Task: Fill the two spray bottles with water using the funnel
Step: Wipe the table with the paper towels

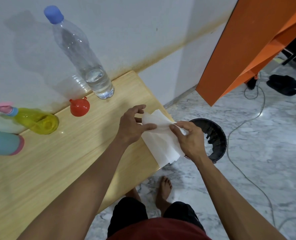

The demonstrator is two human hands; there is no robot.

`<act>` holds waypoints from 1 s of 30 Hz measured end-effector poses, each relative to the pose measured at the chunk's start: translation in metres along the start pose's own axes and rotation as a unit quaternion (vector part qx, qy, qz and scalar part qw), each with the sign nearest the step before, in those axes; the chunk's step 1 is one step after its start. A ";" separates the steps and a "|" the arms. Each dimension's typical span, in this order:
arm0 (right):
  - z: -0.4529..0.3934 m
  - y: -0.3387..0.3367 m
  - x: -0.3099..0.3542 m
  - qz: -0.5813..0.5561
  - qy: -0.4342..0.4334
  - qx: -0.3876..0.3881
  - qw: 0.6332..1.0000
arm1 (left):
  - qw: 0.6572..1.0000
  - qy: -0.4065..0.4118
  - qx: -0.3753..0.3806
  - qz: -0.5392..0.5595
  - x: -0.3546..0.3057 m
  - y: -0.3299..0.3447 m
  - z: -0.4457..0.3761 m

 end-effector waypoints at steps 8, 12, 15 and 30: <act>-0.005 -0.005 -0.002 -0.070 0.038 0.002 0.997 | 0.999 0.013 -0.013 -0.048 0.003 0.002 -0.001; -0.010 -0.003 -0.004 -0.131 0.095 -0.011 0.987 | 0.997 0.009 0.001 -0.073 0.004 0.005 -0.002; -0.012 -0.004 -0.003 -0.153 0.138 -0.029 0.978 | 0.996 0.013 0.011 -0.089 0.007 0.005 -0.002; -0.024 -0.015 0.017 -0.103 0.065 -0.074 0.990 | 0.981 -0.020 0.055 -0.184 0.023 0.000 -0.004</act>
Point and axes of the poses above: each hand's wrist, its own z-axis away from the middle knuckle, its own y-axis out of the palm, x = y × z, the point moved 3 cm from there along -z, towards the middle knuckle, and after that the axes turned 2 degrees about -y, right-handed, at the moved point
